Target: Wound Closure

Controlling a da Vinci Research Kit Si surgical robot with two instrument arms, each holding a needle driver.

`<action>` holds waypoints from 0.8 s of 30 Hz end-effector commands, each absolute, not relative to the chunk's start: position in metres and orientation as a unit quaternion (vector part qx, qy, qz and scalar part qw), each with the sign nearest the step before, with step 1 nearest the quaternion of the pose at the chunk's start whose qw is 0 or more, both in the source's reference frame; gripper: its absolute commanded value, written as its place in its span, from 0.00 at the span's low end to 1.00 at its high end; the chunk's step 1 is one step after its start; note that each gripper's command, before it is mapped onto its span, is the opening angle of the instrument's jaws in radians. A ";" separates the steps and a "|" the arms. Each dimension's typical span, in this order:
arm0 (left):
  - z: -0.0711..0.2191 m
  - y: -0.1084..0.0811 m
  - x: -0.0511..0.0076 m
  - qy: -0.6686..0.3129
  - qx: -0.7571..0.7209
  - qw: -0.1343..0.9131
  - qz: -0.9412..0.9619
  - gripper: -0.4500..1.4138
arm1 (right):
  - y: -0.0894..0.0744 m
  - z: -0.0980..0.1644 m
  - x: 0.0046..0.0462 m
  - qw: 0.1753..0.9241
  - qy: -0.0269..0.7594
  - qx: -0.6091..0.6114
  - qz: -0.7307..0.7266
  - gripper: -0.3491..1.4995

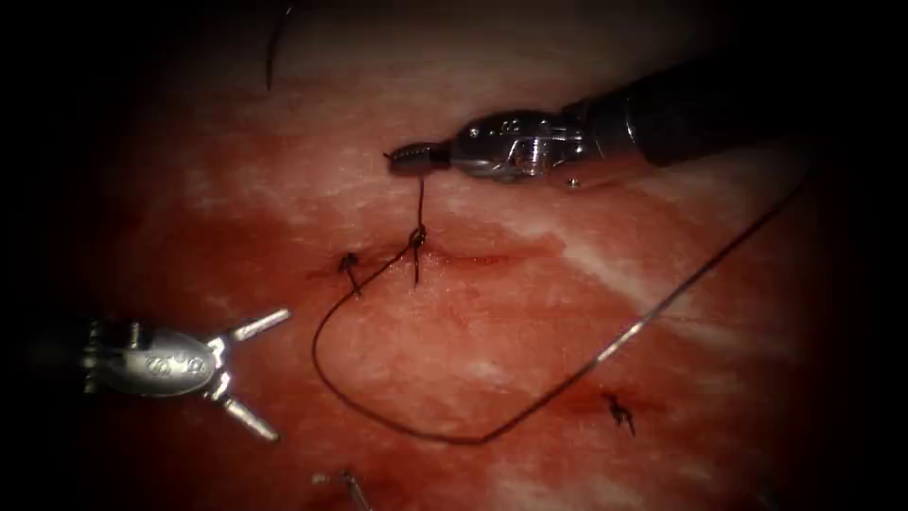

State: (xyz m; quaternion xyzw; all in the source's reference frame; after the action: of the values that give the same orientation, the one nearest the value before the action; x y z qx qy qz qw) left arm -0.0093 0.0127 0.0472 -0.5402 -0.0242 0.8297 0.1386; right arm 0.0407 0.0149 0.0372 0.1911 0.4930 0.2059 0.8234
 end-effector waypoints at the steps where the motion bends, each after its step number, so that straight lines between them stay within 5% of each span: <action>1: 0.048 0.012 -0.0099 -0.014 -0.536 0.138 0.833 0.75 | 0.014 0.038 0.0412 0.823 0.493 0.192 0.205 0.00; 17: 0.040 0.011 -0.0143 0.079 -0.506 0.109 0.852 0.71 | 0.014 0.038 0.0412 0.824 0.494 0.190 0.203 0.00; 22: 0.037 0.012 -0.0156 0.099 -0.496 0.129 0.853 0.55 | 0.014 0.038 0.0413 0.824 0.494 0.190 0.203 0.00; 24: 0.038 0.012 -0.0163 0.102 -0.487 0.136 0.857 0.40 | 0.014 0.038 0.0413 0.824 0.494 0.190 0.202 0.00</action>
State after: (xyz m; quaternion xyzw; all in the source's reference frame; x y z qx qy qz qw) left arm -0.0157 0.0125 0.0371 -0.4887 0.1053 0.8555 0.1352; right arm 0.0407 0.0144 0.0379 0.1892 0.4938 0.2029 0.8241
